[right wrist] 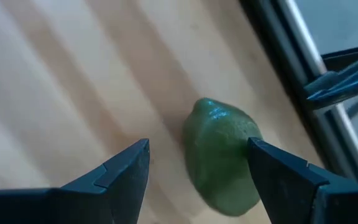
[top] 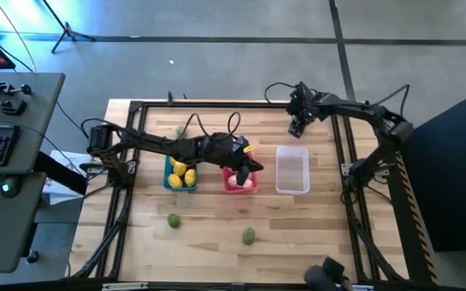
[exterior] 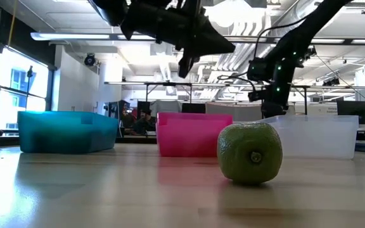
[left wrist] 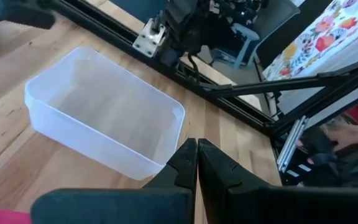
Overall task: Sort produce into baskets
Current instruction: Put the top right green lime into the white bin
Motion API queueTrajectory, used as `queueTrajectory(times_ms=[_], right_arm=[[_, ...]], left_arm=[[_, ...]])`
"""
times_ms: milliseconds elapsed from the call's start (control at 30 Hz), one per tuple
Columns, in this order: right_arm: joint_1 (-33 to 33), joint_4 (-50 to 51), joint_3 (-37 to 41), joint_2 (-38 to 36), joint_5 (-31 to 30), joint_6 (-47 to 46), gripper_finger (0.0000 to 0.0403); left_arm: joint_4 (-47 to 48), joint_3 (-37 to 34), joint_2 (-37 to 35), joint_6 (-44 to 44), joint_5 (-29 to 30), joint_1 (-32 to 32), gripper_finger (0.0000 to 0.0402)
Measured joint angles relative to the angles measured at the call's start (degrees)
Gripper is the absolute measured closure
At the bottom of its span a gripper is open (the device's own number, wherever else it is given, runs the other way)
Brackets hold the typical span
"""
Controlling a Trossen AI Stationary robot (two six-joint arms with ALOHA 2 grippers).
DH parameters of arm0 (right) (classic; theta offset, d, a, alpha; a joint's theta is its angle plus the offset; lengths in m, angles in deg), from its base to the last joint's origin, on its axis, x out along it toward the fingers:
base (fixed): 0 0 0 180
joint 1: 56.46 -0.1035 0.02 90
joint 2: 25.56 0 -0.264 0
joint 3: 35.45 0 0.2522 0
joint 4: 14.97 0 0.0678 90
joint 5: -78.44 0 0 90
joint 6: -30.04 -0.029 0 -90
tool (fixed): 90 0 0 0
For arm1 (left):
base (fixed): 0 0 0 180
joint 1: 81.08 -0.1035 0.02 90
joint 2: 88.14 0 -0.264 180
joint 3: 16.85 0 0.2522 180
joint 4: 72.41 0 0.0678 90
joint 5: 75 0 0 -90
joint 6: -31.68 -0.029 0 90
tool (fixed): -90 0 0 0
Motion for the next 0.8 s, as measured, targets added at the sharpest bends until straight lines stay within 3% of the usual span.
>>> queueTrajectory(times_ms=[267,533,667,800], right_arm=[[2.6,6.5,-6.2,8.5,0.3,-0.1,0.0146],[3.3,9.7,-7.0,11.5,1.2,-1.3,0.0149],[3.2,12.0,-7.3,11.5,1.2,-1.6,0.0177],[3.2,14.2,-8.7,11.5,1.1,-1.7,0.0233]], left_arm=[[5.9,-0.3,-3.7,-3.3,0.5,-0.9,0.0401],[14.2,-0.3,-6.6,-7.7,1.5,-0.9,0.0401],[15.5,-0.3,-6.9,-9.7,0.6,-2.2,0.0401],[13.8,-4.0,-9.6,-10.9,-1.2,-3.4,0.0401]])
